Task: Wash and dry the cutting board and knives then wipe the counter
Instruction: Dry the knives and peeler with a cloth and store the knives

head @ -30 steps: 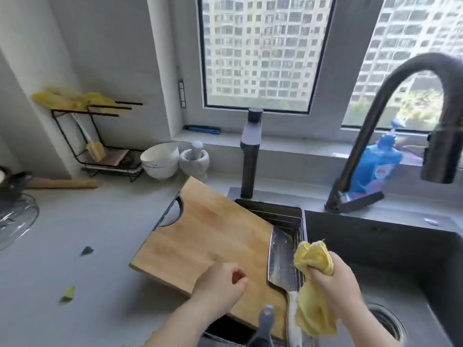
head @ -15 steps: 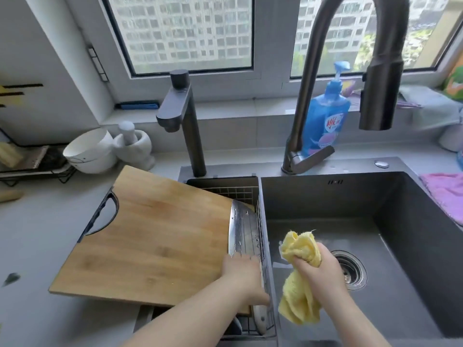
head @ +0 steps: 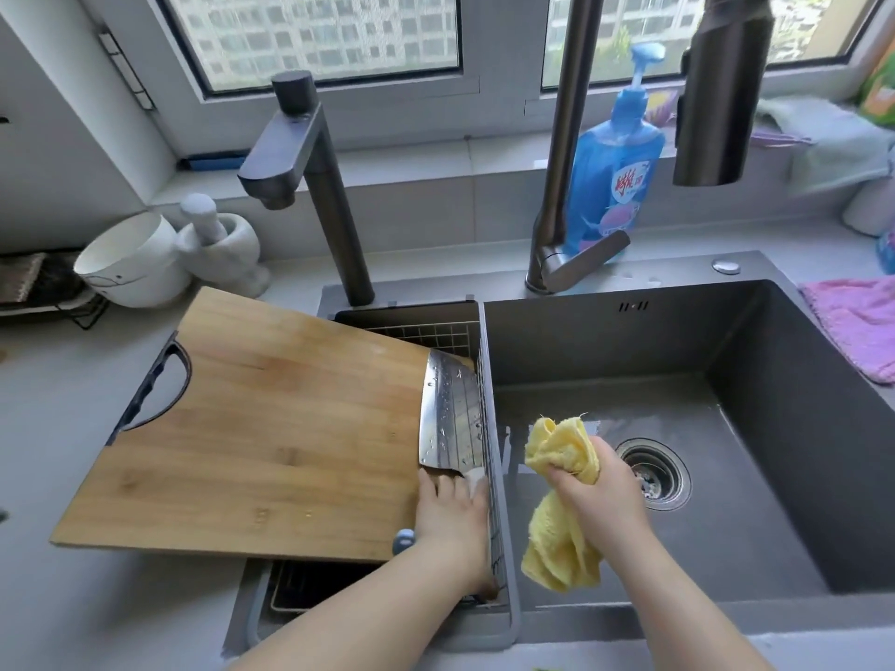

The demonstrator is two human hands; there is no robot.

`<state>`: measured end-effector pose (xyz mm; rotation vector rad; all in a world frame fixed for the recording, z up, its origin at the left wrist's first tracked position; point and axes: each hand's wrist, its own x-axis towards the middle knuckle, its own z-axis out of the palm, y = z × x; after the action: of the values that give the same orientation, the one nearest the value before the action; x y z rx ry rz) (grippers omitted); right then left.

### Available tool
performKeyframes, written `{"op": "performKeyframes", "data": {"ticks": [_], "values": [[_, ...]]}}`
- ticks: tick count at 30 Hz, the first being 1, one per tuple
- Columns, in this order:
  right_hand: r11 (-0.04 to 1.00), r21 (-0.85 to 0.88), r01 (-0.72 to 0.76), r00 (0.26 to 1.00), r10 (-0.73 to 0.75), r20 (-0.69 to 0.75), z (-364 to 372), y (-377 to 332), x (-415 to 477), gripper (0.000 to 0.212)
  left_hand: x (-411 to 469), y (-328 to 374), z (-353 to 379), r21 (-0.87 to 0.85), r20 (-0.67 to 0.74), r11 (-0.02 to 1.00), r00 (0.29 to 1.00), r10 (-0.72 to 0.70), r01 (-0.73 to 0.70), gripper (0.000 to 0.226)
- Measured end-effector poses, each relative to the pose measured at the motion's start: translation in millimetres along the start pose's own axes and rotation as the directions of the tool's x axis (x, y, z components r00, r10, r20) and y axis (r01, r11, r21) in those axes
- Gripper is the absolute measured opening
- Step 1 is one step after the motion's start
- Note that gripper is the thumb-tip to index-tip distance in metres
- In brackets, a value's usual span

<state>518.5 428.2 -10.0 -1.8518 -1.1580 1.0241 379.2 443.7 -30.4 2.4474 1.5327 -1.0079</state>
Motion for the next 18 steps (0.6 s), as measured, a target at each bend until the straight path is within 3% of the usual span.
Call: {"op": "performKeyframes", "data": {"ticks": [4,7,11,18], "values": [[1.0,-0.009,0.002,1.0,-0.001,0.023,-0.8,1.9,-0.2,0.014,-3.6,-1.3,1.3,0.042,0.072,0.998,0.997,-0.041,0.038,0.098],[1.0,0.003,0.012,1.0,-0.012,0.02,-1.0,-0.8,0.1,0.023,-7.2,0.7,1.3,0.0,0.092,0.997,0.992,-0.081,0.081,0.091],[0.999,0.041,0.014,1.0,-0.015,0.014,-1.0,-0.5,-3.9,0.026,-10.6,-4.3,2.6,-0.176,0.068,0.971,0.986,-0.154,0.164,0.078],[0.983,0.183,-0.029,0.999,0.033,-0.018,-6.0,-5.8,-3.1,0.02,-20.5,-47.8,-9.5,-0.456,0.025,0.806,0.911,-0.412,0.377,0.058]]}}
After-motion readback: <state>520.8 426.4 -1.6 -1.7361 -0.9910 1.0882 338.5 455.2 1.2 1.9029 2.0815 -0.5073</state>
